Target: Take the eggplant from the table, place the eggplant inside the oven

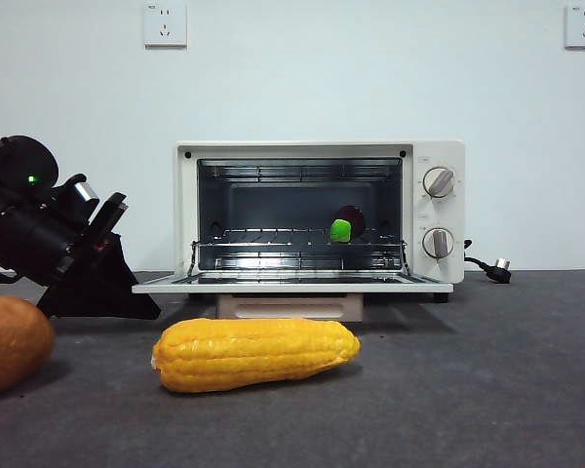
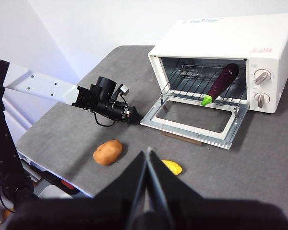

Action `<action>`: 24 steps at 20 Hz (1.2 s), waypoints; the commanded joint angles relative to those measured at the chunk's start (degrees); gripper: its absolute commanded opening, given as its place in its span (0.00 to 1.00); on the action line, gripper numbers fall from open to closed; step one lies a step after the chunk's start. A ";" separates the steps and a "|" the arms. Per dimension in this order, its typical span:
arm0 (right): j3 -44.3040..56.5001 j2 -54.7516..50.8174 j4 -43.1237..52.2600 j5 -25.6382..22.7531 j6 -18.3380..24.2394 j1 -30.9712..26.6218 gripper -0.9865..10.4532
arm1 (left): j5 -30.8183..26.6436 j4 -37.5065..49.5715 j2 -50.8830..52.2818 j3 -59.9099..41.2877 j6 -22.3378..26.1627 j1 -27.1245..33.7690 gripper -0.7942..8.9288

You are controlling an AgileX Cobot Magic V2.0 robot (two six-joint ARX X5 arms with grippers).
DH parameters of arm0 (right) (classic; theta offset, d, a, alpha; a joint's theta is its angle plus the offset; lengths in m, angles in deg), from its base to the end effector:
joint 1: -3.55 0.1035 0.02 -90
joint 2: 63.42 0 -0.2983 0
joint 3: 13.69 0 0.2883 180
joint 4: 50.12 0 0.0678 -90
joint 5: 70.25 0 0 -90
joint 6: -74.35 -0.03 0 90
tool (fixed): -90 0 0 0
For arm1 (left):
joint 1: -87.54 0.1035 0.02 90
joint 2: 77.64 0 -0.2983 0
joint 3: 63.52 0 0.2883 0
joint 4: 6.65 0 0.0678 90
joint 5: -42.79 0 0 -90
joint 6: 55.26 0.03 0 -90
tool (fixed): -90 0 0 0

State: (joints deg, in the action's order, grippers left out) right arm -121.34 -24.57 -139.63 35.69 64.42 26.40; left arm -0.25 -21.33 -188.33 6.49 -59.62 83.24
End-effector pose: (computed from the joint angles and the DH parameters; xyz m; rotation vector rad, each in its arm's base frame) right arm -0.0195 0.0007 0.5252 0.1426 0.4247 0.6357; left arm 0.3915 -0.0514 0.1220 -0.4287 0.9618 -0.7882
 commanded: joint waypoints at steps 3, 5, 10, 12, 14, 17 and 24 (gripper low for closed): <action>0.35 -0.31 -1.38 -0.42 -0.37 0.07 0.08 | 6.21 5.33 -0.52 -0.48 -5.29 0.76 0.07; 0.35 -0.31 -1.38 -1.09 -0.37 0.04 0.08 | 9.11 8.96 -0.39 -0.46 -8.74 1.09 0.08; 0.59 -0.31 -1.38 -1.22 -0.37 0.04 0.08 | 10.84 13.03 1.27 0.85 -12.33 1.38 0.07; 1.03 -0.31 -1.38 -1.20 -0.37 0.04 0.08 | 11.80 13.07 1.53 2.89 -13.57 1.38 0.08; 1.22 -0.31 -1.38 -1.20 -0.37 0.04 0.08 | 11.98 12.98 1.53 5.40 -14.16 1.38 0.08; 1.46 -0.31 -1.38 -1.20 -0.39 0.04 0.08 | 11.72 13.00 1.53 8.72 -14.64 1.36 0.08; 1.73 -0.31 -1.38 -1.18 -0.42 0.07 0.08 | 5.88 13.03 1.53 15.76 -14.53 1.38 0.08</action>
State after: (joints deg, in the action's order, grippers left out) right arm -120.22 -24.57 -139.63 34.62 64.42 26.40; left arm 5.96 -8.81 -186.93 22.11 -73.98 84.75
